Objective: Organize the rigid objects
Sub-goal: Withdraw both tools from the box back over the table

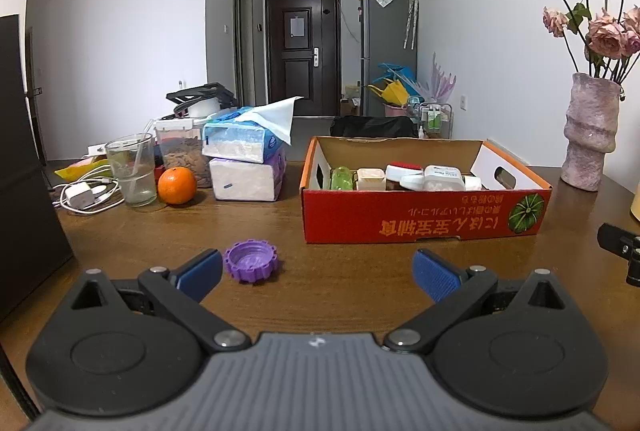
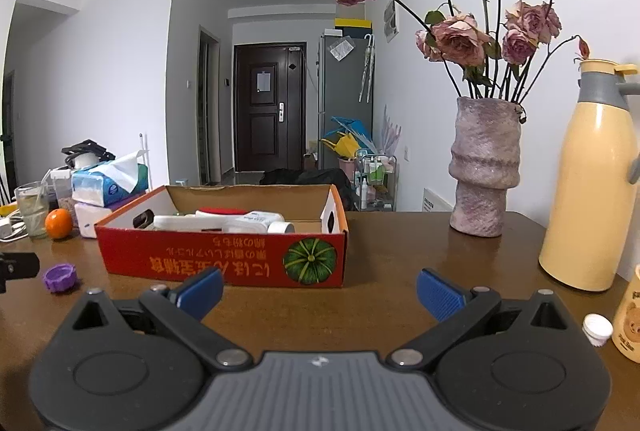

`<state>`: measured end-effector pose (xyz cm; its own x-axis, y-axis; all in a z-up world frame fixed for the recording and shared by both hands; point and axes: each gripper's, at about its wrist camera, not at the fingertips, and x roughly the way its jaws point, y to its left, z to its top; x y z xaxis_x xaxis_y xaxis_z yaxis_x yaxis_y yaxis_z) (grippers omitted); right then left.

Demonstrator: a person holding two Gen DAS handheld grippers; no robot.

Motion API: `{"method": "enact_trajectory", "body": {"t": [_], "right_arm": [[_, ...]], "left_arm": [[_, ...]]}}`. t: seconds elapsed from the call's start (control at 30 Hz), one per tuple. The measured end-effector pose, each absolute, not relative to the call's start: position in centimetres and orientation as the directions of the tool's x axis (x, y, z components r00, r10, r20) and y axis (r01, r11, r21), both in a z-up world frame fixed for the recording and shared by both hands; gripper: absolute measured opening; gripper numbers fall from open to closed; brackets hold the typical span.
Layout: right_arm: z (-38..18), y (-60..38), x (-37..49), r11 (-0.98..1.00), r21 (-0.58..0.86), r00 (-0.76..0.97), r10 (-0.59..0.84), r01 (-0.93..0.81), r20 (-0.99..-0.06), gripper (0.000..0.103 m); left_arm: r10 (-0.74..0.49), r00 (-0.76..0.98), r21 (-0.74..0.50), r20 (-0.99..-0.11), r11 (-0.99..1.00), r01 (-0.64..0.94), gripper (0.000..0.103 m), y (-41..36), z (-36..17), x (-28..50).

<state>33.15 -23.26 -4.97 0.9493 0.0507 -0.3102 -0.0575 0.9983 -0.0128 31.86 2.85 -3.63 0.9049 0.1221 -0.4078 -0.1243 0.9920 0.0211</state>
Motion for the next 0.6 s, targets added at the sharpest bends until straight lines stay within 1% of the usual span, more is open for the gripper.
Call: {"method": "enact_trajectory", "body": {"t": [0.37,0.6], "right_arm": [[-5.3,-23.7,29.9,0.999,-0.026,0.949,0.03,-0.04,-0.313,0.103],[-5.6,-25.0,28.7,1.0,-0.008,0.945,0.0,-0.003,-0.328,0.103]], "left_arm": [[0.127,0.896,-0.017,-0.425,0.989,-0.148,0.103,4.4,-4.3,28.5],[0.133,0.884,-0.035,-0.447,0.985,-0.166,0.103,5.2,-4.8,28.0]]}}
